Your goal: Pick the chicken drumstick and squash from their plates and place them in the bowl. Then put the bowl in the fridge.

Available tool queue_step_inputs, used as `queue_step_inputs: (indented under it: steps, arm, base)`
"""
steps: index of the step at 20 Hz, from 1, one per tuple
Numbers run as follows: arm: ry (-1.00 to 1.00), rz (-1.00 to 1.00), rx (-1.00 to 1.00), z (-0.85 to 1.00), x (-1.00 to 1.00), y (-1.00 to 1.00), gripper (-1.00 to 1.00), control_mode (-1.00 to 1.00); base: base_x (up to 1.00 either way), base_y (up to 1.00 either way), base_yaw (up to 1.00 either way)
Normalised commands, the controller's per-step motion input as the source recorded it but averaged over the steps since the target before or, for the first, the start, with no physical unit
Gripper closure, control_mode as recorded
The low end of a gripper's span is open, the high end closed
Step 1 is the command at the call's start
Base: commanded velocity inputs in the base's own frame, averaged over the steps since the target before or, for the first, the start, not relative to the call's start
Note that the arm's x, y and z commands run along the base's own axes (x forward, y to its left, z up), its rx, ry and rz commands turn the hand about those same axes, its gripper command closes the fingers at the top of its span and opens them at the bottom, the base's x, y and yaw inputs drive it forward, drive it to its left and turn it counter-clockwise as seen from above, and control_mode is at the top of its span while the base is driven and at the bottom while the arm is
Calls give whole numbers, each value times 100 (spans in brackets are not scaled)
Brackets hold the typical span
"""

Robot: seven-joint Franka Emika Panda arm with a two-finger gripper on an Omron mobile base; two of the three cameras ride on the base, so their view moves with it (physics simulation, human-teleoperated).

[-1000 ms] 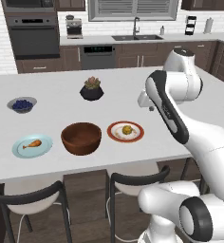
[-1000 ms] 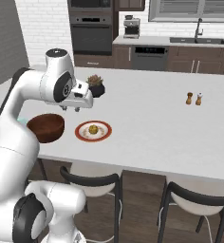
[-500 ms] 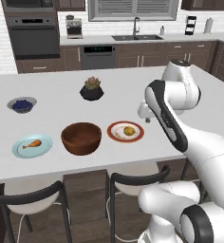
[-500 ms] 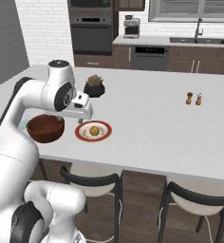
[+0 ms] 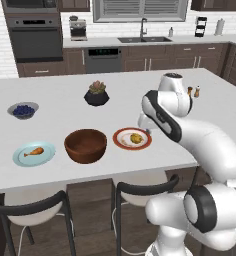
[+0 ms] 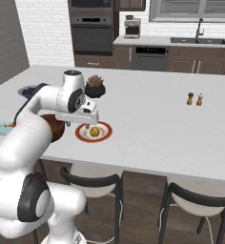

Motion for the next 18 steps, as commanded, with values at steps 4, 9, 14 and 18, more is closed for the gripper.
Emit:
queue_step_inputs:
  steps: [4,9,14,18]
  arm:
    - [16,1,0,-44,66,0,-100,-100]
    - [7,3,0,-56,50,0,-100,-100]
    - [0,1,0,-37,52,0,-100,-100]
    - [0,1,0,-30,54,0,-100,-100]
  base:
    - [0,0,0]
    - [0,0,0]
    - [0,0,0]
    - [0,0,0]
